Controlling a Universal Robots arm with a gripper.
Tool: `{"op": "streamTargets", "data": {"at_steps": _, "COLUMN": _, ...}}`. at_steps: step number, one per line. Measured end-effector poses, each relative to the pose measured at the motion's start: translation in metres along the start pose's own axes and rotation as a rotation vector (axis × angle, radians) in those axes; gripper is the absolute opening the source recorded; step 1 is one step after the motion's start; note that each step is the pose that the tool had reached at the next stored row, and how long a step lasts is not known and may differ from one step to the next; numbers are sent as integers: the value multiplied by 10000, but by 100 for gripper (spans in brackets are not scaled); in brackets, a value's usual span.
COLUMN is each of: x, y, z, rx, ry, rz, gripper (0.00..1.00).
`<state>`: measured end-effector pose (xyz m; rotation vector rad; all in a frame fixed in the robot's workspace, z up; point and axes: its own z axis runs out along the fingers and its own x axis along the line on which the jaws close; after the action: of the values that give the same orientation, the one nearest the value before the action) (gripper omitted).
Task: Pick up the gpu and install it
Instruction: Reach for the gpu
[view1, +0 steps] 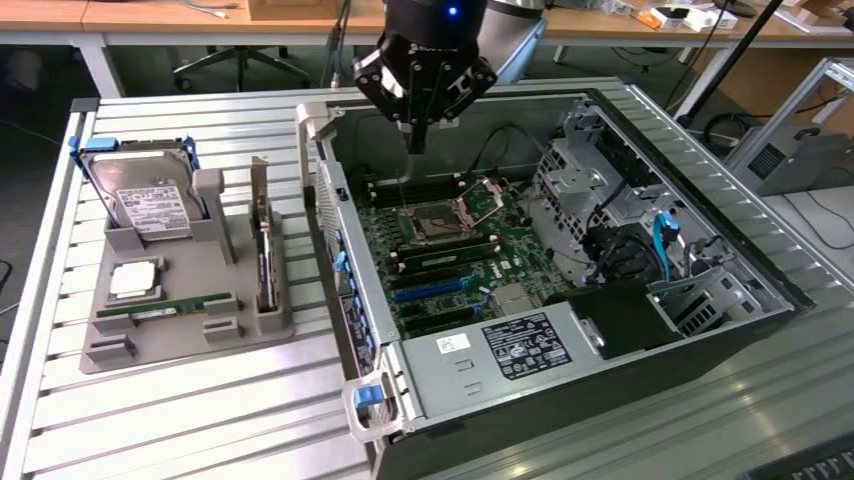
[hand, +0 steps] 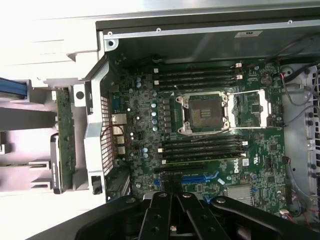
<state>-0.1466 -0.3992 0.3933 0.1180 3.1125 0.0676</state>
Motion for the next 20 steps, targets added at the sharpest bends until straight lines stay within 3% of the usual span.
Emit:
{"op": "streamTargets", "data": {"at_steps": 15, "x": 89, "y": -8, "z": -3, "rx": 0, "ry": 0, "rz": 0, "gripper": 11}}
{"op": "streamTargets", "data": {"at_steps": 20, "x": 182, "y": -15, "z": -5, "rx": 0, "ry": 0, "rz": 0, "gripper": 11}}
